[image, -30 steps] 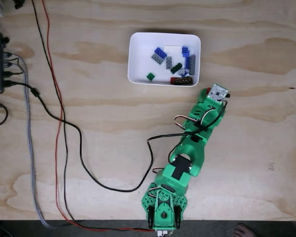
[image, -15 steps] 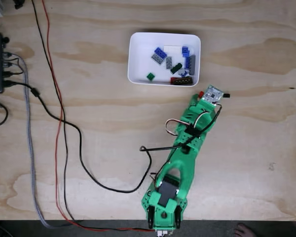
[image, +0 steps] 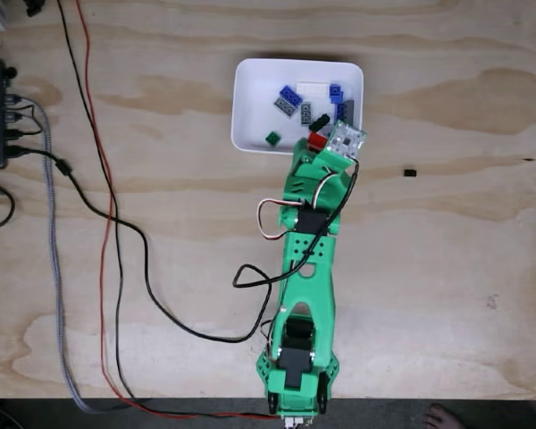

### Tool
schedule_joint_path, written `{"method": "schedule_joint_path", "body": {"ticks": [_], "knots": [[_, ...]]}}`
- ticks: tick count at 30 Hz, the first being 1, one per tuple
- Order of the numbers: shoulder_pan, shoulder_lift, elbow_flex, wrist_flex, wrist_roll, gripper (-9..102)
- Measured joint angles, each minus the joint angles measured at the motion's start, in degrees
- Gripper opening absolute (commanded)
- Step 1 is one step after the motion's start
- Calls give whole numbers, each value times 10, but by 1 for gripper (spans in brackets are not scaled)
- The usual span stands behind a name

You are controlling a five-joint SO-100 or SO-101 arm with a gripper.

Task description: Put all lego bricks in the bin.

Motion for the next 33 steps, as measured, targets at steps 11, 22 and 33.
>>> {"method": "schedule_joint_path", "body": {"ticks": [11, 22, 33], "knots": [[-4, -116, -37, -6, 32, 33], [50, 301, 257, 191, 1, 24], [201, 241, 566, -267, -196, 23]]}}
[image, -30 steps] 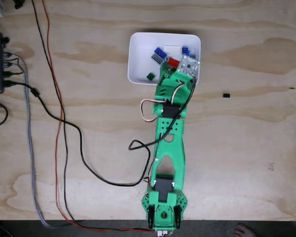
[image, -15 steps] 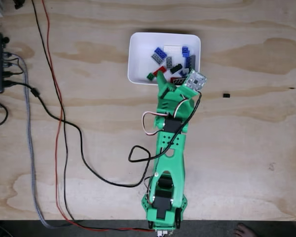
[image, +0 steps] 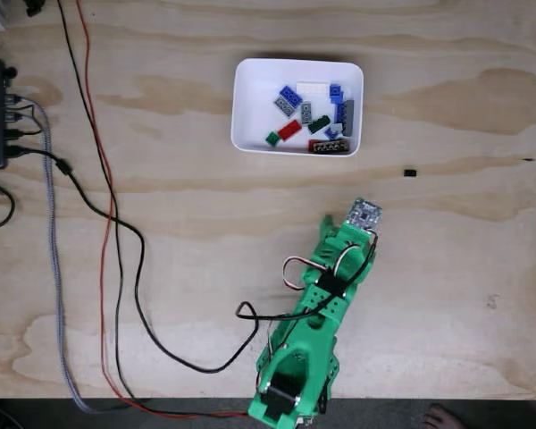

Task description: Put all lego bricks in the bin.

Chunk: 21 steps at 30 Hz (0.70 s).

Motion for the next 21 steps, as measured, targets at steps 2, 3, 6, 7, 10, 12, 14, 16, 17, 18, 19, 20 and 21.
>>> {"method": "schedule_joint_path", "body": {"ticks": [2, 3, 6, 7, 10, 12, 14, 16, 17, 18, 19, 20, 21], "knots": [[12, -55, -4, -101, -8, 23], [18, -91, -5, -141, -9, 23], [30, -169, -28, -209, -12, 23], [33, -195, -37, -224, -12, 23], [46, -256, -85, -248, -12, 23], [59, -323, -139, -253, -7, 23], [70, -379, -175, -256, -4, 23], [78, -420, -211, -257, 2, 23], [81, -441, -229, -257, 3, 23], [84, -460, -243, -257, 6, 23], [88, -477, -257, -257, 8, 23], [91, -492, -270, -257, 9, 23], [93, -504, -282, -257, 9, 22]]}}
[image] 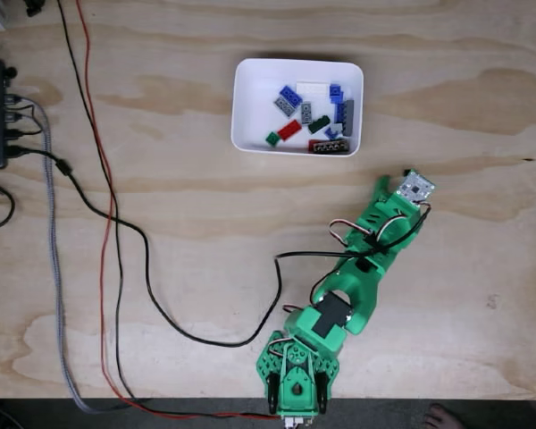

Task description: Put all lego bricks in the bin.

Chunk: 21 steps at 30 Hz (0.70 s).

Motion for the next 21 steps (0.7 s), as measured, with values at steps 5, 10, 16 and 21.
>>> {"method": "schedule_joint_path", "body": {"ticks": [5, 10, 16, 21], "knots": [[3, -34, -41, 0, 5, 20], [3, -55, -66, 0, 6, 18], [2, -68, -84, 0, 18, 14], [-9, -69, -84, 0, 24, 8]]}}
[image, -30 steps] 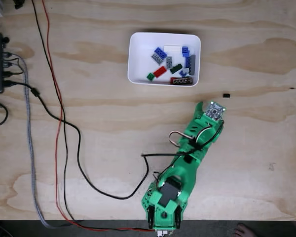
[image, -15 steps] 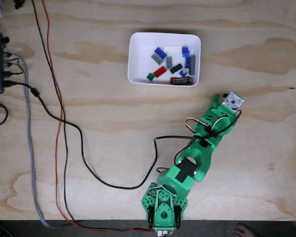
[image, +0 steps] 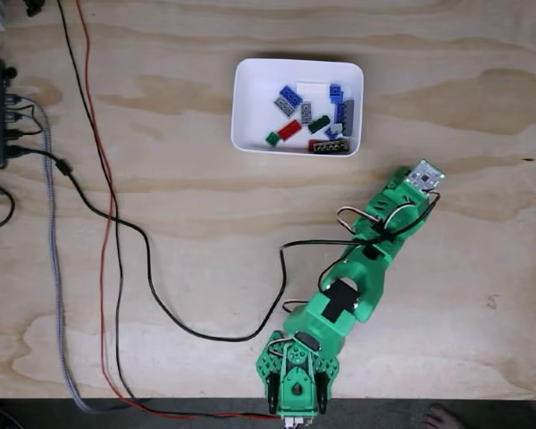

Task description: Put all lego bricks in the bin.

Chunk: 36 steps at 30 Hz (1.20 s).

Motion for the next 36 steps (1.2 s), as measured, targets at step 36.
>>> {"method": "schedule_joint_path", "body": {"ticks": [36], "knots": [[-259, 166, -334, 540, 168, 20]]}}
